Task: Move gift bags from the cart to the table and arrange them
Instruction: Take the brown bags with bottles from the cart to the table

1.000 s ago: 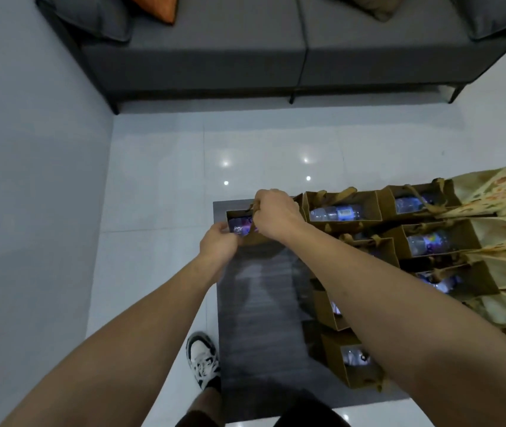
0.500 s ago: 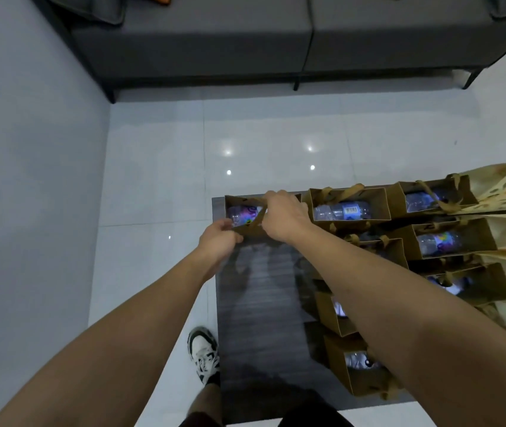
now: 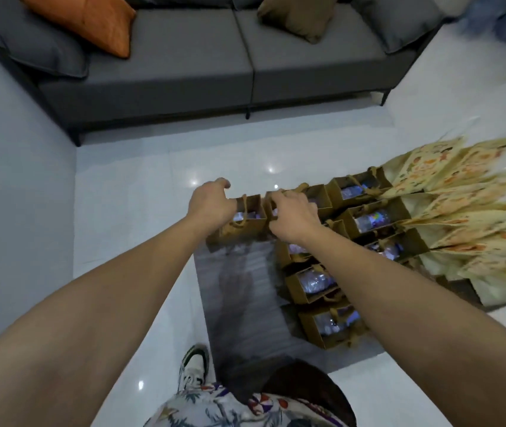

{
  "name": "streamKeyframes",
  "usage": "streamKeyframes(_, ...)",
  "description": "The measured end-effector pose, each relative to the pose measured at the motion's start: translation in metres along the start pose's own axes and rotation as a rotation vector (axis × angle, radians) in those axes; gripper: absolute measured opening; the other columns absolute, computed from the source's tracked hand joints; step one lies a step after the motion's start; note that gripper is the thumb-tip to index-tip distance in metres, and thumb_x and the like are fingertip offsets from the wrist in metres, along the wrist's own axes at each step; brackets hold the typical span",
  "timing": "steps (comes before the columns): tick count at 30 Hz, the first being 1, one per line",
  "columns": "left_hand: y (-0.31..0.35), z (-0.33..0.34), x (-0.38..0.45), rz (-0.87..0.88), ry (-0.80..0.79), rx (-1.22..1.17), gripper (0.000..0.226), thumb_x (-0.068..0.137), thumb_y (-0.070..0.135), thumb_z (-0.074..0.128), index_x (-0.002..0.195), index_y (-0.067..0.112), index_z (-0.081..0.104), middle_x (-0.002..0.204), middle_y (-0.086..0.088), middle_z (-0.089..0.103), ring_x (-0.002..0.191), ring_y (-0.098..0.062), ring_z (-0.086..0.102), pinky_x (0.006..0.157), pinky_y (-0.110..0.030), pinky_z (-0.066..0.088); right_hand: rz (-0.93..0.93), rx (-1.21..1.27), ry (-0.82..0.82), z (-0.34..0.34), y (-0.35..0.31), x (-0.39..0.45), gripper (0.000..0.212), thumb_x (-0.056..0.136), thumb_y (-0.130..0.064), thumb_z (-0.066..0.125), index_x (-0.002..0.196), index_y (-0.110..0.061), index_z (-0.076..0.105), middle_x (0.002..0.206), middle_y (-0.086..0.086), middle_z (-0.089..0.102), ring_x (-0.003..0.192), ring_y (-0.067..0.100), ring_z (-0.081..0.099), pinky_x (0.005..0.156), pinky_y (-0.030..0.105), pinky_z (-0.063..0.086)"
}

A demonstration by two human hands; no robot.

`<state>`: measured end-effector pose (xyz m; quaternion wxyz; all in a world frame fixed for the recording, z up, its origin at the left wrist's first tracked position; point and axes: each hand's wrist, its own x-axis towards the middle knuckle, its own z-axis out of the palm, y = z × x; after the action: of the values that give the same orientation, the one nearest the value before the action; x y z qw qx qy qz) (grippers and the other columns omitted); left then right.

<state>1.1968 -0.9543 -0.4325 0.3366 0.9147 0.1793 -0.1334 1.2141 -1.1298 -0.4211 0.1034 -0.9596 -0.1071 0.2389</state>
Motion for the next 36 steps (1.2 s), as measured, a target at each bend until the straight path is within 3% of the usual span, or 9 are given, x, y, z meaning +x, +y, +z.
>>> streamKeyframes(4, 0.06, -0.012, -0.028, 0.278, -0.047, 0.073, 0.047, 0.095, 0.017, 0.061, 0.142, 0.021, 0.053, 0.138, -0.009, 0.058, 0.11, -0.028, 0.061, 0.082, -0.03, 0.052, 0.192, 0.039, 0.122, -0.024, 0.026, -0.072, 0.067, 0.089, -0.025, 0.061, 0.151, -0.025, 0.037, 0.146, 0.007, 0.043, 0.135, 0.033, 0.035, 0.107, 0.052, 0.033)
streamKeyframes(9, 0.145, -0.005, -0.085, 0.718, -0.064, 0.218, 0.046, 0.095, 0.027, 0.058, 0.14, 0.021, 0.054, 0.139, -0.008, 0.058, 0.122, -0.03, 0.055, 0.097, -0.039, 0.05, 0.399, 0.102, 0.362, -0.05, 0.055, -0.171, 0.063, 0.09, -0.034, 0.06, 0.148, -0.025, 0.038, 0.139, 0.011, 0.047, 0.132, 0.035, 0.038, 0.105, 0.051, 0.036)
streamKeyframes(16, 0.243, 0.052, -0.235, 1.165, -0.239, 0.319, 0.051, 0.094, 0.032, 0.056, 0.143, 0.02, 0.05, 0.143, -0.01, 0.053, 0.132, -0.033, 0.046, 0.103, -0.045, 0.046, 0.75, 0.189, 0.571, -0.049, 0.112, -0.347, 0.069, 0.09, -0.04, 0.062, 0.152, -0.026, 0.035, 0.144, 0.009, 0.046, 0.133, 0.035, 0.041, 0.105, 0.05, 0.039)
streamKeyframes(20, 0.276, 0.103, -0.323, 1.404, -0.268, 0.404, 0.052, 0.094, 0.037, 0.055, 0.143, 0.02, 0.049, 0.141, -0.008, 0.054, 0.131, -0.033, 0.044, 0.103, -0.048, 0.045, 0.891, 0.253, 0.686, -0.027, 0.149, -0.441, 0.062, 0.09, -0.038, 0.059, 0.148, -0.026, 0.039, 0.141, 0.009, 0.048, 0.132, 0.035, 0.041, 0.105, 0.05, 0.037)
streamKeyframes(30, 0.337, 0.288, -0.572, 1.715, -0.444, 0.557, 0.053, 0.098, 0.039, 0.051, 0.147, 0.022, 0.043, 0.149, -0.004, 0.046, 0.134, -0.028, 0.04, 0.103, -0.042, 0.041, 1.245, 0.47, 0.822, 0.093, 0.288, -0.692, 0.067, 0.094, -0.038, 0.06, 0.154, -0.026, 0.032, 0.148, 0.006, 0.042, 0.137, 0.03, 0.037, 0.108, 0.044, 0.034)
streamKeyframes(36, 0.357, 0.388, -0.694, 1.811, -0.613, 0.653, 0.056, 0.098, 0.04, 0.052, 0.15, 0.022, 0.039, 0.152, -0.005, 0.041, 0.137, -0.028, 0.037, 0.107, -0.042, 0.039, 1.441, 0.63, 0.779, 0.158, 0.349, -0.82, 0.069, 0.091, -0.038, 0.062, 0.153, -0.024, 0.034, 0.144, 0.01, 0.046, 0.132, 0.033, 0.043, 0.105, 0.045, 0.041)
